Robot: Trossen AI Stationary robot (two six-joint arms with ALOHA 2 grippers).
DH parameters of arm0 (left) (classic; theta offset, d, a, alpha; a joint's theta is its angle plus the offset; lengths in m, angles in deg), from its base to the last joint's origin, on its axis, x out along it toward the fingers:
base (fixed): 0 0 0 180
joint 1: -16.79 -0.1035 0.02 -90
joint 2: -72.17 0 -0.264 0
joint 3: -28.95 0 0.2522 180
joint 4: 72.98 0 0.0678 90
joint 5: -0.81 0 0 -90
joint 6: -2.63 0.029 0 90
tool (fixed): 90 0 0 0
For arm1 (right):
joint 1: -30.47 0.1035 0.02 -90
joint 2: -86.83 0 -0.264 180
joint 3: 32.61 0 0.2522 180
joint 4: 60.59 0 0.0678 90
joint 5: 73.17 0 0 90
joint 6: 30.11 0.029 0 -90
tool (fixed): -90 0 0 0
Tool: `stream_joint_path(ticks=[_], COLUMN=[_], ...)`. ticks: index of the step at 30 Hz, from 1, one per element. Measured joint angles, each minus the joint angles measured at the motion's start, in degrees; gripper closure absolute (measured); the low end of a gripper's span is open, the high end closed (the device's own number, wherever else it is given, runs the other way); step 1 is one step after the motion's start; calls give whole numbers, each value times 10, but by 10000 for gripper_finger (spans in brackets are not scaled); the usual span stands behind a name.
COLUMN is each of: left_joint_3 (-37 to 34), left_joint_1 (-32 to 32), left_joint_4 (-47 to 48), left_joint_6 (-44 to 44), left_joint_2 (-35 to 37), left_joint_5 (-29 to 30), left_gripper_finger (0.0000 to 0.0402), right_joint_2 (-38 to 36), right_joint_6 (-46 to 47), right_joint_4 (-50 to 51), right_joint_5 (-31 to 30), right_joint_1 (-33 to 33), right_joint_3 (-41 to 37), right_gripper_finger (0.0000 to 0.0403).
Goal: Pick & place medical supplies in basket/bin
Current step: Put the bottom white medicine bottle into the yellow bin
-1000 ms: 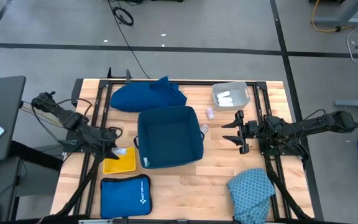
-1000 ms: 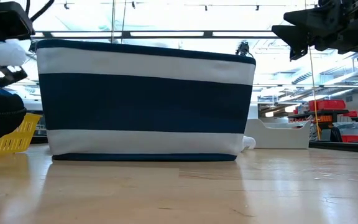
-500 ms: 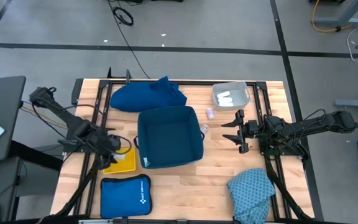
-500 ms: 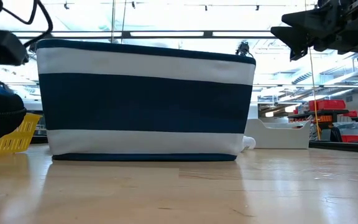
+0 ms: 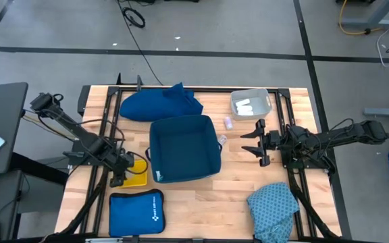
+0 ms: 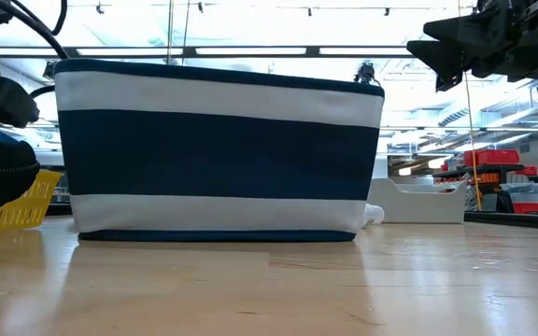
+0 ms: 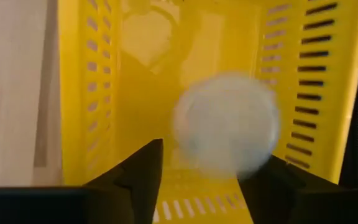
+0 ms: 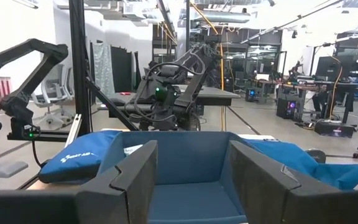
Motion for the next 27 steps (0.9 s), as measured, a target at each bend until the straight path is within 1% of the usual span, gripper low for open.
stream_joint_path(ticks=[6,10,17,20,24,27], left_joint_3=[0,0,0,0,0,3], left_joint_1=[0,0,0,0,0,0], left_joint_4=[-6,-13,-10,7,15,18], left_joint_6=[-4,0,-5,-10,-14,-11], left_joint_2=[1,10,36,49,68,84], left_joint_5=[-2,-8,-9,-7,7,30], left_gripper_finger=[144,123,118,118,118,118], right_joint_2=[0,0,0,0,0,0], right_joint_6=[4,4,13,25,43,50], right_joint_4=[15,25,72,94,130,155], right_joint_5=[0,-13,-78,-100,-134,-159], right_joint_1=[0,0,0,0,0,-1], right_joint_3=[0,0,0,0,0,0], right_gripper_finger=[199,199,199,199,199,199])
